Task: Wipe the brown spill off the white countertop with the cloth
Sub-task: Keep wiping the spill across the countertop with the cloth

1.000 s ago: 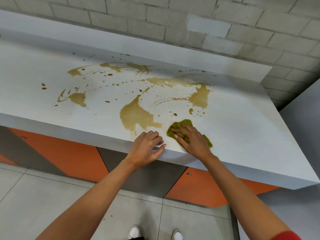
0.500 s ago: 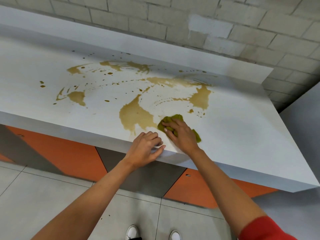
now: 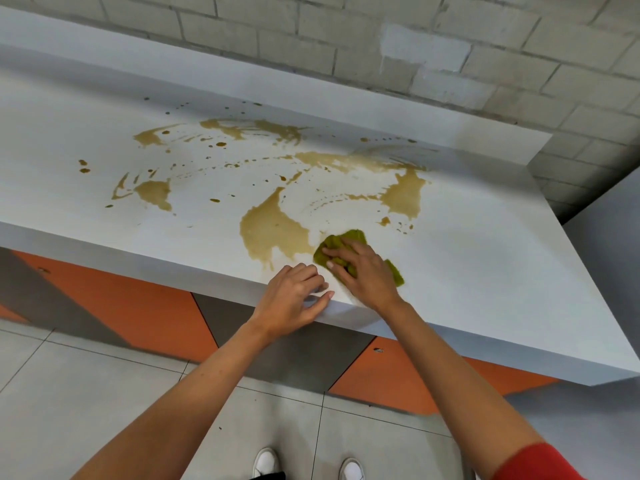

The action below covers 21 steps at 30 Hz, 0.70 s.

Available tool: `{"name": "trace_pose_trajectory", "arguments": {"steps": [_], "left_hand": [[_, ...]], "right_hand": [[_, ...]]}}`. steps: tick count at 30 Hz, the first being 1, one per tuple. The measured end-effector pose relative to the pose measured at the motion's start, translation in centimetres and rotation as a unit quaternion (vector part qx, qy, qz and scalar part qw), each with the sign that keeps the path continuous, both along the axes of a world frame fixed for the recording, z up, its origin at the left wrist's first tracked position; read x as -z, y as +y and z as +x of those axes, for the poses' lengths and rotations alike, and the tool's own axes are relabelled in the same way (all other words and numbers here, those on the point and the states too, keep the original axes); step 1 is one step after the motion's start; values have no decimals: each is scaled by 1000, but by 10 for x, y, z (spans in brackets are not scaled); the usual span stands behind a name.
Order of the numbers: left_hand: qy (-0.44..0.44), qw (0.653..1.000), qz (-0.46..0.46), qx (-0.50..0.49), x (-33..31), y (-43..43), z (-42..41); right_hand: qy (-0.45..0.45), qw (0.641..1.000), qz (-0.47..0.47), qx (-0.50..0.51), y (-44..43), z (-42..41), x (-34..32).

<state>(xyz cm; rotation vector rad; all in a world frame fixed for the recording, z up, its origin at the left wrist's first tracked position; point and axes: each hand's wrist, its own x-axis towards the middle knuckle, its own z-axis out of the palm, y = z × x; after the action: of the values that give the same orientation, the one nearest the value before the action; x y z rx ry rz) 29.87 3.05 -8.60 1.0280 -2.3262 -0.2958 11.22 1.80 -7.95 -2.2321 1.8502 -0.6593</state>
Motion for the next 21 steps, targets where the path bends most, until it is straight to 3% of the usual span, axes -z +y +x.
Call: {"name": "trace_pose_trajectory", "arguments": {"steps": [3,10,16,21], "left_hand": [[4,1000,-6,0,3,0,0],[12,1000,-17,-19,5,3,-3],[6,1000,-6,-15,-1,4,-2],[5,1000,-6,-6,-2,-1,-1]], "right_hand": [[7,999,8,-43,18,-19,-1],[-5,1000,-15,-26,-26,19,0],[10,990,12,141,-69,10,-3],[-12,1000,2,5,-29,13,-5]]}}
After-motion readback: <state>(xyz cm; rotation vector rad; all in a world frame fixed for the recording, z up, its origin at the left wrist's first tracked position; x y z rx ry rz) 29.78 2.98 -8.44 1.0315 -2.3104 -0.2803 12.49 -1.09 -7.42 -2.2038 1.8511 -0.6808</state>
